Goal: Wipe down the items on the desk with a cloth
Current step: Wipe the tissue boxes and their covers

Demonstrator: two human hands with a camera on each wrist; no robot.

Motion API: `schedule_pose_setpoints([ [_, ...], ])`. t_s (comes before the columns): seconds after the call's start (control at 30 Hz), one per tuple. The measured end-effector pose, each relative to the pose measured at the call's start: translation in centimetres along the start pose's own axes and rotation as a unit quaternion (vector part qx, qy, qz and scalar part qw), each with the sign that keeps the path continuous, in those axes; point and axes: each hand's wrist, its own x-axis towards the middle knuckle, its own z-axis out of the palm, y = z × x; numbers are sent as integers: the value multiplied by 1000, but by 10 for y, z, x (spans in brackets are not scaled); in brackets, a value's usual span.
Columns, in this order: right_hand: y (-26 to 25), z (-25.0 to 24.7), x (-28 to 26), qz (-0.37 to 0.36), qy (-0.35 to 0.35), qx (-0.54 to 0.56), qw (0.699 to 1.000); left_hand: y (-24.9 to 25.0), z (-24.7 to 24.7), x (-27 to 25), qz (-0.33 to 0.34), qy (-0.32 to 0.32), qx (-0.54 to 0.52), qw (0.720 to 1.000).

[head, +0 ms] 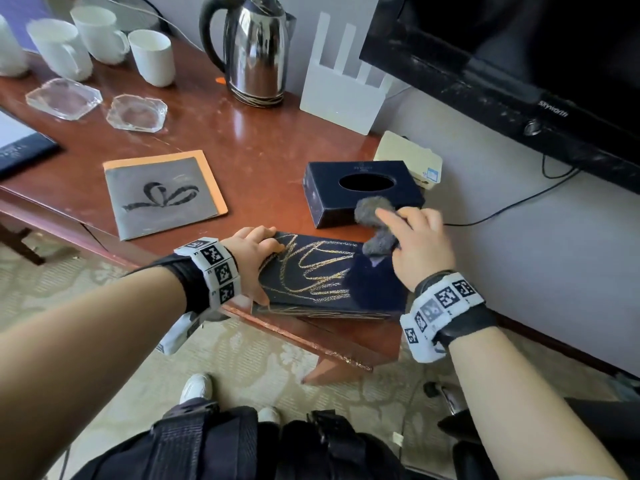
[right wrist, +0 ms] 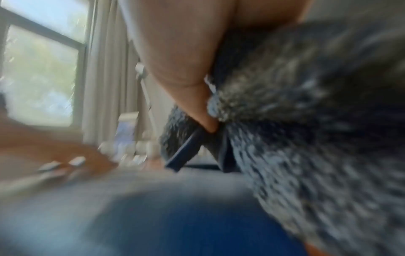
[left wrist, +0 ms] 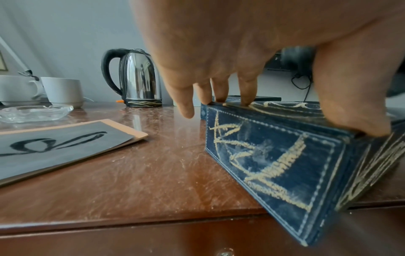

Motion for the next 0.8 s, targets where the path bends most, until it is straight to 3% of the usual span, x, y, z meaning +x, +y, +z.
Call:
schedule_pose_setpoints([
  [0.07, -6, 24, -18, -42, -157, -10, 987, 1, 0, 1, -4, 0, 2, 1000],
  [0.1, -5, 32, -25, -36, -197, 21, 980, 2, 0, 2, -7, -1, 3, 1000],
  [0.17, -1, 37, -31, 12, -147, 185, 972, 2, 1, 2, -12, -3, 1, 1000],
  [0.27, 3, 29, -29, 124, -9, 362, 924, 3, 1, 1, -13, -1, -1, 1000],
  [0.33, 1, 27, -27, 206, 23, 279, 938, 3, 2, 2, -14, 1, -1, 1000],
  [0.4, -8, 26, -28, 242, -65, 127, 960, 3, 1, 2, -19, -3, -5, 1000],
  [0.47, -16, 29, -30, 255, -149, 102, 950, 4, 1, 2, -22, -6, -6, 1000],
  [0.53, -21, 31, -28, 268, -177, 131, 938, 5, 2, 2, -24, -4, -11, 1000],
  [0.63, -30, 33, -21, 244, -202, 88, 945, 6, 2, 1, -29, -5, -19, 999],
  [0.7, -39, 34, -19, 201, -199, 37, 958, 7, 1, -1, -31, -11, -20, 999],
  [0.8, -39, 36, -15, 122, -186, 46, 974, 7, 1, -2, -34, -20, -22, 999],
])
